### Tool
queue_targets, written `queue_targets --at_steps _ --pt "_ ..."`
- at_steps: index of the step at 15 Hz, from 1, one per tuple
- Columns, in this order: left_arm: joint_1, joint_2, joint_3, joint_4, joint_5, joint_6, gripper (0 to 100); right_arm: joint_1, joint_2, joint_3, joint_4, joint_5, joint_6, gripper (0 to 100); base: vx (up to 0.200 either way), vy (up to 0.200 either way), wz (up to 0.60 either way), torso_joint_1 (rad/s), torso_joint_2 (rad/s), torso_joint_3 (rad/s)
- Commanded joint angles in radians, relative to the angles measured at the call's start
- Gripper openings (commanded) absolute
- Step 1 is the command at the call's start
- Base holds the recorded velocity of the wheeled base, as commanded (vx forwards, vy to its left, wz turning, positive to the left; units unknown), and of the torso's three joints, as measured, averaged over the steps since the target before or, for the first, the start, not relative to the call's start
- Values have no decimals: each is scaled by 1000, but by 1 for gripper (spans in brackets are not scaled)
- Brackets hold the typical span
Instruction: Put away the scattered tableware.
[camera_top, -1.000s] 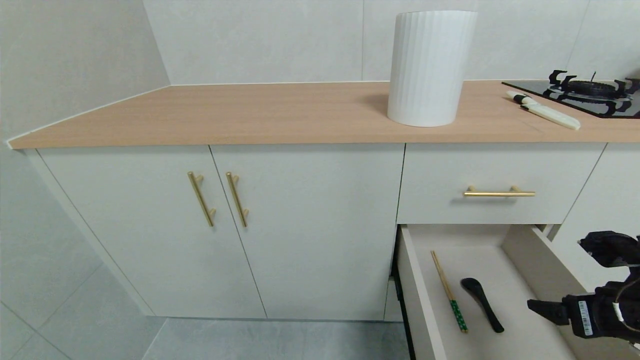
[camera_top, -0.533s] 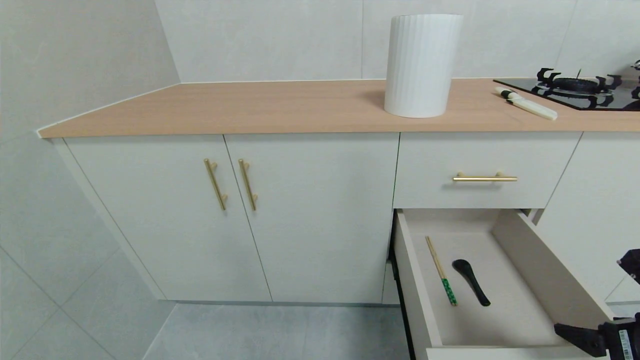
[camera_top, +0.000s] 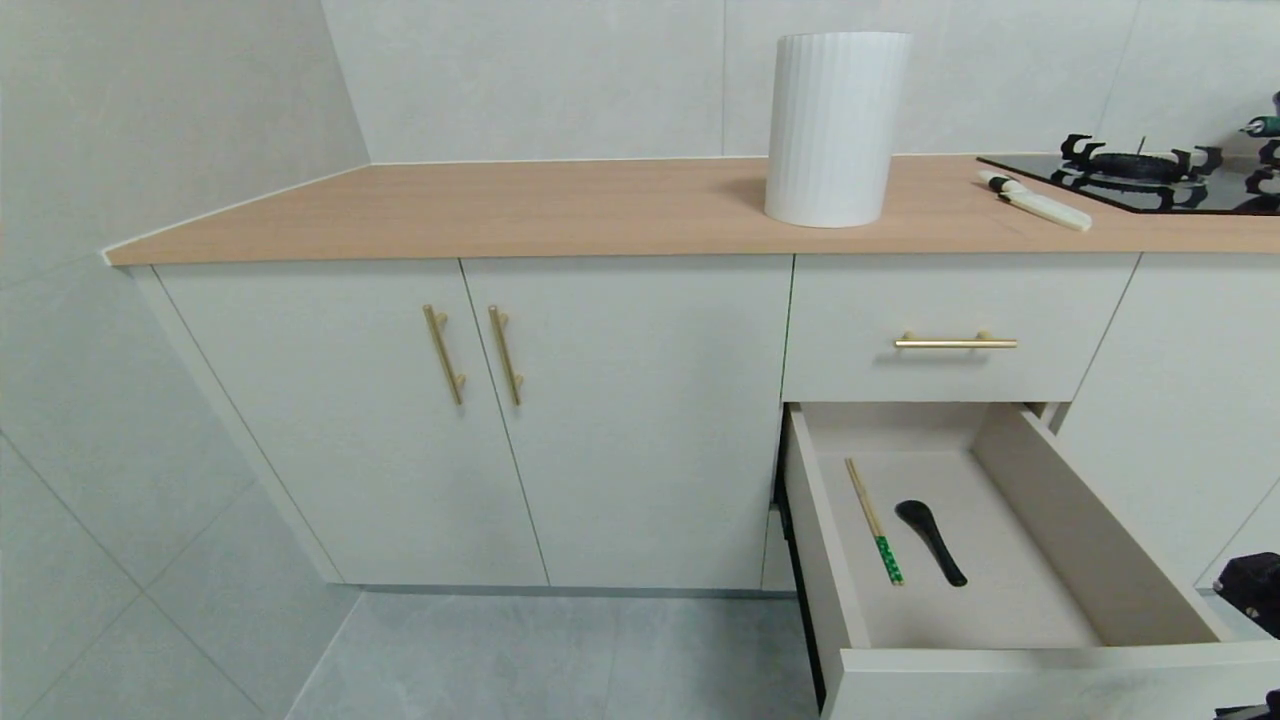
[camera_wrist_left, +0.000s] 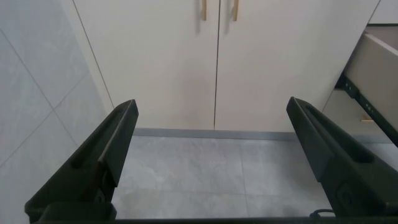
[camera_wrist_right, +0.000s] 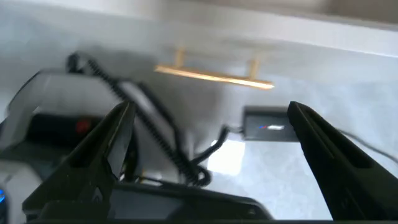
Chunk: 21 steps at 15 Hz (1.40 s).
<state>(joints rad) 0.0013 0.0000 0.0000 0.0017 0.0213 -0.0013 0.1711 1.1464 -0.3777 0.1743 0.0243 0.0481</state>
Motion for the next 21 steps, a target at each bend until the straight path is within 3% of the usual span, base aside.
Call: queue_targets --at_steps 1,13,21 --pt "0 0 0 0 0 0 100 2 176 -4 -33 13 4 100 0 0 0 0 0 0" --pt "0 0 0 0 0 0 100 -1 467 -6 -421 -101 4 100 0 0 0 0 0 0" --pt "0 0 0 0 0 0 100 -12 702 -280 -455 -121 7 100 0 0 0 0 0 0"
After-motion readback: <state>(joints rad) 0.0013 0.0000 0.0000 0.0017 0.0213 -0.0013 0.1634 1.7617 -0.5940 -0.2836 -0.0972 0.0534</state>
